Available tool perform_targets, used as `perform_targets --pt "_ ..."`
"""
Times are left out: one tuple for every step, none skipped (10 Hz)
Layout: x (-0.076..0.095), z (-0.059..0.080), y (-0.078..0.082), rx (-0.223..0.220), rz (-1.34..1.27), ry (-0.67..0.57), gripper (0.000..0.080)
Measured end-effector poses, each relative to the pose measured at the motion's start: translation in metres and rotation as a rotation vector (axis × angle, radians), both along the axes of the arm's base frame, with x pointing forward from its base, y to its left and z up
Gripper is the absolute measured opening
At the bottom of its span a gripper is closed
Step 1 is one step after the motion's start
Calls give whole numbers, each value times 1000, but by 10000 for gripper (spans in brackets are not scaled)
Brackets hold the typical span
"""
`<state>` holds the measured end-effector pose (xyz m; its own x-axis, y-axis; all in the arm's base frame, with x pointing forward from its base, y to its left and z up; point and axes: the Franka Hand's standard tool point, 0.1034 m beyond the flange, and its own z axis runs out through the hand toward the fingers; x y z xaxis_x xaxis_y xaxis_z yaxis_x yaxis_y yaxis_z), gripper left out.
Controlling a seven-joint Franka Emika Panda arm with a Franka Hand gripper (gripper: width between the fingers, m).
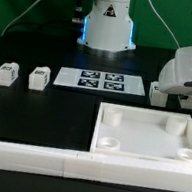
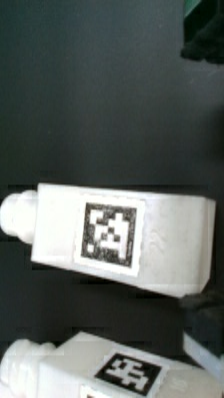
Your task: Assemble one leg
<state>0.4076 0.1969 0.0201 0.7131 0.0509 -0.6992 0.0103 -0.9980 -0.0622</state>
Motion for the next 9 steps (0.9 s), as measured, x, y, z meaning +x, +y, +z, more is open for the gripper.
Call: perform_targets --pt "1 1 -5 8 13 6 649" --pt "5 5 -8 5 15 4 649" --pt "9 8 -7 6 19 -4 649" --pt "9 10 -7 5 19 -3 649" --pt "7 9 -7 -6 11 14 649" --pt "2 7 -4 -26 5 37 649" --pt "-2 6 -2 -33 21 64 649" --pt "-4 4 -5 -34 29 90 649" --pt "0 3 -11 -23 27 81 649"
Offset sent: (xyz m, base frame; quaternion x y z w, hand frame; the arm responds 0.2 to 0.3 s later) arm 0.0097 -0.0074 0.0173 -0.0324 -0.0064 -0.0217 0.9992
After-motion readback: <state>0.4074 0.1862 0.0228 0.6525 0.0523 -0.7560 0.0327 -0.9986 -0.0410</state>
